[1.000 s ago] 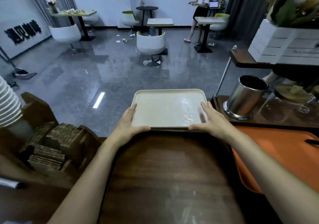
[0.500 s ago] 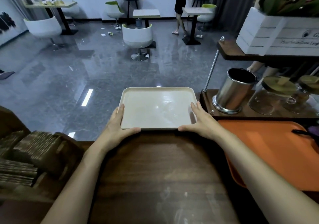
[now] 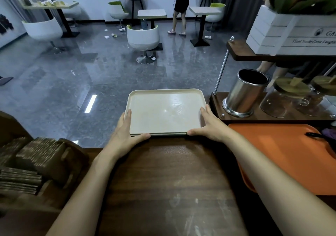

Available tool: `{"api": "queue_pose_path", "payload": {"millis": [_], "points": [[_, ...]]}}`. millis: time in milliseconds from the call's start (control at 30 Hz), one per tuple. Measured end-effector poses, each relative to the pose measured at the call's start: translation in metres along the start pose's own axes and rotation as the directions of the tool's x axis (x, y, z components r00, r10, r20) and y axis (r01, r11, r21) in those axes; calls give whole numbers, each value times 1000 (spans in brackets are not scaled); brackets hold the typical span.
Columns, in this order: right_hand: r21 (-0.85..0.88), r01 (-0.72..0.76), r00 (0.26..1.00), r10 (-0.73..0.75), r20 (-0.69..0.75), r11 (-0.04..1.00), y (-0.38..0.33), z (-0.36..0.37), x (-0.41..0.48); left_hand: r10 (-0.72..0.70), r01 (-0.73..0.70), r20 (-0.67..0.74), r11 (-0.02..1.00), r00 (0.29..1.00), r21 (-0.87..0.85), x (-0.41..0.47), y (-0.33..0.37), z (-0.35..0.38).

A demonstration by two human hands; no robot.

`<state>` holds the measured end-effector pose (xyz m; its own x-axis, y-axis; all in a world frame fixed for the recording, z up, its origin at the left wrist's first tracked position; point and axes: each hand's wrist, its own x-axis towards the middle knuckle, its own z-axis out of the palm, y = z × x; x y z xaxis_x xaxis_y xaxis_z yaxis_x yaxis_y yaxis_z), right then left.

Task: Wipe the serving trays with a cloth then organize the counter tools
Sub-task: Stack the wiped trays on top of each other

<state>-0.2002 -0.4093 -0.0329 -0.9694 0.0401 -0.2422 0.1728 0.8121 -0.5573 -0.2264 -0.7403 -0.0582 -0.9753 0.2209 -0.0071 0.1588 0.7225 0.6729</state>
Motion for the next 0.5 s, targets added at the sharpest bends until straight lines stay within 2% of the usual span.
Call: {"api": "queue_pose_path", "payload": {"millis": [133,300,400,500], "points": [[29,5,1000,-5,-24,1000,-1,2,-3,-18,18,-14,1000,1000,2,-1,2,0],[72,49,992,-40,-122,996,2,15,-32,-70,70,-54,998,996,4,-12,10,5],[90,85,987,-72,-144,992,13,22,-59,42,-26,-149,994,988,107,-21,22,17],[115,125,981,-106,-163,986,27,21,-90,157,-134,-144,978,977,162,-38,53,36]]}}
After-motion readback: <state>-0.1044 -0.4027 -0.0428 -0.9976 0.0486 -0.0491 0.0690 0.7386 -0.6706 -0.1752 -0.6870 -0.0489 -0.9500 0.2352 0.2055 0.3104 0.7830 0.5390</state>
